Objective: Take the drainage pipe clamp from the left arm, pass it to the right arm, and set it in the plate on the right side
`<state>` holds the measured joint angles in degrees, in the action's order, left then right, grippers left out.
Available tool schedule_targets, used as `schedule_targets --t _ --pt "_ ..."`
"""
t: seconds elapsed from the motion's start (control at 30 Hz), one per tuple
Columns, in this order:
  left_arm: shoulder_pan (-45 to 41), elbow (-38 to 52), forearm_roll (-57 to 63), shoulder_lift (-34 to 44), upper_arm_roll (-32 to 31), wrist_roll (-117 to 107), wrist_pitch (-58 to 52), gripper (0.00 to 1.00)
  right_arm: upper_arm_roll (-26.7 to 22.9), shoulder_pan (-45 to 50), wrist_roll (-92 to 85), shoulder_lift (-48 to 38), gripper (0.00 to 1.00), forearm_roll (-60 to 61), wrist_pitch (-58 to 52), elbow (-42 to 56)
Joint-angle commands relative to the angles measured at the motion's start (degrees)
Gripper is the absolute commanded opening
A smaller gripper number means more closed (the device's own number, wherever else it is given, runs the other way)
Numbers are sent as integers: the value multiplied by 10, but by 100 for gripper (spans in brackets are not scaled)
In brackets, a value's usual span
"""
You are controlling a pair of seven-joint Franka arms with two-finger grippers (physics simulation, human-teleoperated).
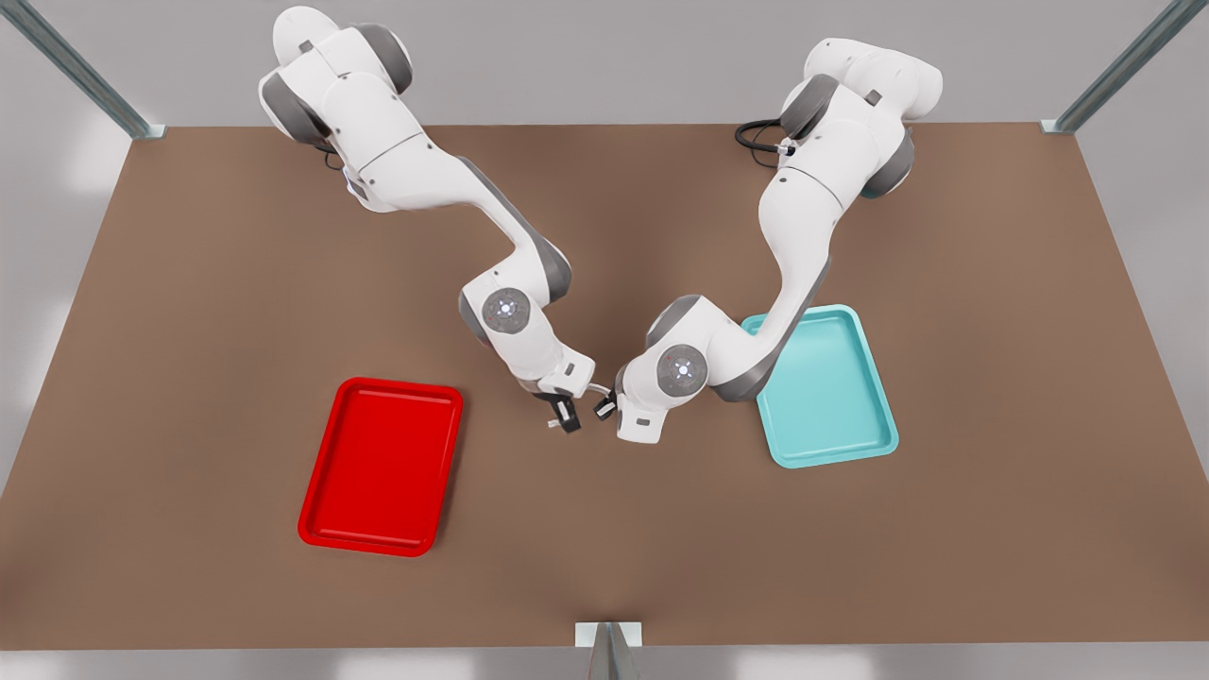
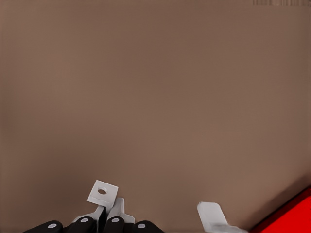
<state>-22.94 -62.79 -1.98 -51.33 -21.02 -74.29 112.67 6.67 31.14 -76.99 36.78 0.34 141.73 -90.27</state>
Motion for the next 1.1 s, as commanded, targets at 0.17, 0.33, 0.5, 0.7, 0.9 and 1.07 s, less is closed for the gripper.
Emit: schedule_targets --t 0.17,0.33,0.5,0.7,0.9,1.07 --pt "0 1 -1 1 -1 -13 4 56 0 2 -38 0 21 -3 1 8" --pt "1 1 -2 1 0 -16 3 100 0 1 -37 0 21 0 1 9" --pt "4 1 -3 3 0 -16 1 100 0 -3 -37 2 21 -4 1 17" --pt "11 2 -16 21 -3 -24 -25 100 0 -2 -37 4 21 -5 1 18" --pt "79 46 -36 59 -20 0 -195 100 0 -2 -37 8 21 -4 1 20" --pt "253 56 47 127 -17 351 -399 100 -2 -2 -38 20 21 -2 1 20"
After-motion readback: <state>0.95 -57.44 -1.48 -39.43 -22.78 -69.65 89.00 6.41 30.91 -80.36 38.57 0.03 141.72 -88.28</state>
